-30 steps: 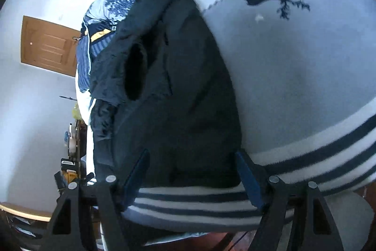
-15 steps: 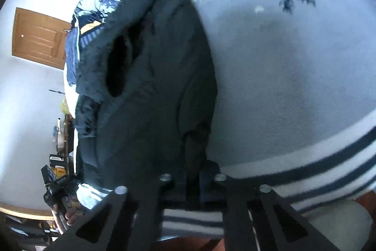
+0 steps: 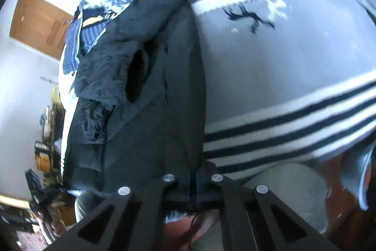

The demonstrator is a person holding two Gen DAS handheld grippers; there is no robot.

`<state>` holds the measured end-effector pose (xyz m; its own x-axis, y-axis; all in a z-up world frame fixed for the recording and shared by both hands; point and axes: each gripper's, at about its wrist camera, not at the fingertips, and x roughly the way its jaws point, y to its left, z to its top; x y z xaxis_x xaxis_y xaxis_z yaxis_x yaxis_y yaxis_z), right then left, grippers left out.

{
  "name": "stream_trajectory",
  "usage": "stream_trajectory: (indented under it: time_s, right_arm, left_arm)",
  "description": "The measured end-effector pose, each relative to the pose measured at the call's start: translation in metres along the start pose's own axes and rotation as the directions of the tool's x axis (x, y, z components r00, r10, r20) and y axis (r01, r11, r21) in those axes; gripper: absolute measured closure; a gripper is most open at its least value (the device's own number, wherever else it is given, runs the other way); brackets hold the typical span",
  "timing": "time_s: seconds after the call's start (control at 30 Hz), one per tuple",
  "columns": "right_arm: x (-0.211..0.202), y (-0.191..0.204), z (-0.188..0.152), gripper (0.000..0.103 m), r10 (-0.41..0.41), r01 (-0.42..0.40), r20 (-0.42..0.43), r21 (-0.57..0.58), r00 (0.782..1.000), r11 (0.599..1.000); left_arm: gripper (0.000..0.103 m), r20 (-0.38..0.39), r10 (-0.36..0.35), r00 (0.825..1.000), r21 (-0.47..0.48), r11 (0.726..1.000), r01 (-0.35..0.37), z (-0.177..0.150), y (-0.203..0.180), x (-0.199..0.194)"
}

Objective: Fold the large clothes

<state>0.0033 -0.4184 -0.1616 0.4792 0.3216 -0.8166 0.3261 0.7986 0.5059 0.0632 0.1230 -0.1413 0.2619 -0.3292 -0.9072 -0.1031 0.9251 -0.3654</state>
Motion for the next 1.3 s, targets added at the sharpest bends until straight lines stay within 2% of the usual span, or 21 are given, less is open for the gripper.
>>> stream_trajectory:
  time_s: [0.03,0.13,0.23,0.3,0.37,0.4,0.43,0.47,0.5,0.67,0.73,0.8,0.83,0.9,0.97,1.03,1.17,1.3]
  right_arm:
    - [0.001,-0.004,0.001,0.095,0.021,-0.022,0.016,0.034,1.0,0.999]
    - [-0.003,-0.018,0.0,0.095,0.098,-0.103,0.047,0.123,0.994,0.987]
    - [-0.01,-0.016,0.001,0.095,0.091,-0.098,0.061,0.124,0.994,0.987]
    - [-0.018,-0.012,-0.001,0.094,0.094,-0.102,0.078,0.105,0.993,0.989]
    - [-0.024,-0.008,-0.001,0.08,0.095,-0.102,0.083,0.073,0.992,0.992]
    - [-0.028,-0.006,0.0,0.066,0.087,-0.093,0.085,0.065,0.993,0.994]
    - [-0.033,-0.006,-0.001,0.046,0.07,-0.076,0.093,0.065,0.993,0.995]
    - [-0.039,-0.004,-0.001,0.036,0.065,-0.072,0.11,0.061,0.992,0.996]
    - [-0.047,0.001,-0.001,0.031,0.071,-0.077,0.131,0.042,0.989,0.996]
    - [-0.075,0.042,0.004,0.031,0.132,-0.113,0.166,-0.118,0.977,0.987]
    - [-0.087,0.061,0.011,0.031,0.131,-0.098,0.197,-0.167,0.972,0.981]
    - [-0.092,0.075,0.023,0.031,0.13,-0.087,0.227,-0.192,0.965,0.978]
    - [-0.093,0.078,0.029,0.031,0.136,-0.09,0.234,-0.197,0.963,0.976]
    - [-0.09,0.084,0.047,0.031,0.155,-0.114,0.218,-0.189,0.964,0.975]
    - [-0.082,0.088,0.067,0.031,0.213,-0.182,0.179,-0.178,0.961,0.967]
    - [-0.075,0.093,0.09,0.031,0.229,-0.2,0.15,-0.186,0.962,0.962]
    - [-0.056,0.104,0.135,0.031,0.212,-0.183,0.121,-0.216,0.97,0.959]
    - [-0.038,0.113,0.181,0.031,0.165,-0.131,0.135,-0.23,0.977,0.964]
  left_arm:
    - [0.095,0.006,0.002,1.0,0.005,1.0,-0.002,0.001,0.001,0.0]
    - [0.091,0.013,0.009,1.0,0.024,1.0,-0.009,0.003,0.005,-0.003]
    - [0.073,0.04,0.018,0.999,0.029,0.999,-0.019,0.0,0.016,-0.019]
    - [0.042,0.09,-0.01,0.996,0.043,0.999,0.006,-0.004,0.019,-0.038]
    - [0.029,0.152,-0.01,0.988,0.049,0.999,0.003,-0.005,0.014,-0.056]
    - [0.028,0.175,-0.006,0.985,0.051,0.999,-0.002,-0.004,0.011,-0.065]
    - [0.028,0.183,-0.001,0.983,0.05,0.999,-0.009,0.0,0.006,-0.067]
    - [0.028,0.186,0.002,0.982,0.052,0.999,-0.012,0.002,0.002,-0.071]
    - [0.028,0.198,-0.014,0.98,0.062,0.998,0.002,0.006,-0.004,-0.078]
    - [0.028,0.251,-0.048,0.967,0.11,0.994,0.021,0.03,-0.037,-0.094]
    - [0.028,0.284,-0.032,0.958,0.135,0.991,-0.007,0.045,-0.053,-0.098]
    - [0.028,0.322,0.011,0.947,0.152,0.986,-0.063,0.061,-0.065,-0.099]
    - [0.028,0.323,0.022,0.946,0.153,0.985,-0.075,0.068,-0.068,-0.096]
    - [0.028,0.323,0.011,0.946,0.161,0.985,-0.067,0.09,-0.077,-0.09]
    - [0.028,0.315,0.024,0.949,0.163,0.983,-0.079,0.109,-0.083,-0.083]
    - [0.028,0.299,0.037,0.954,0.164,0.983,-0.089,0.135,-0.091,-0.072]
    - [0.028,0.28,0.037,0.959,0.173,0.981,-0.089,0.182,-0.108,-0.047]
    - [0.028,0.231,0.028,0.972,0.157,0.986,-0.065,0.239,-0.119,-0.008]
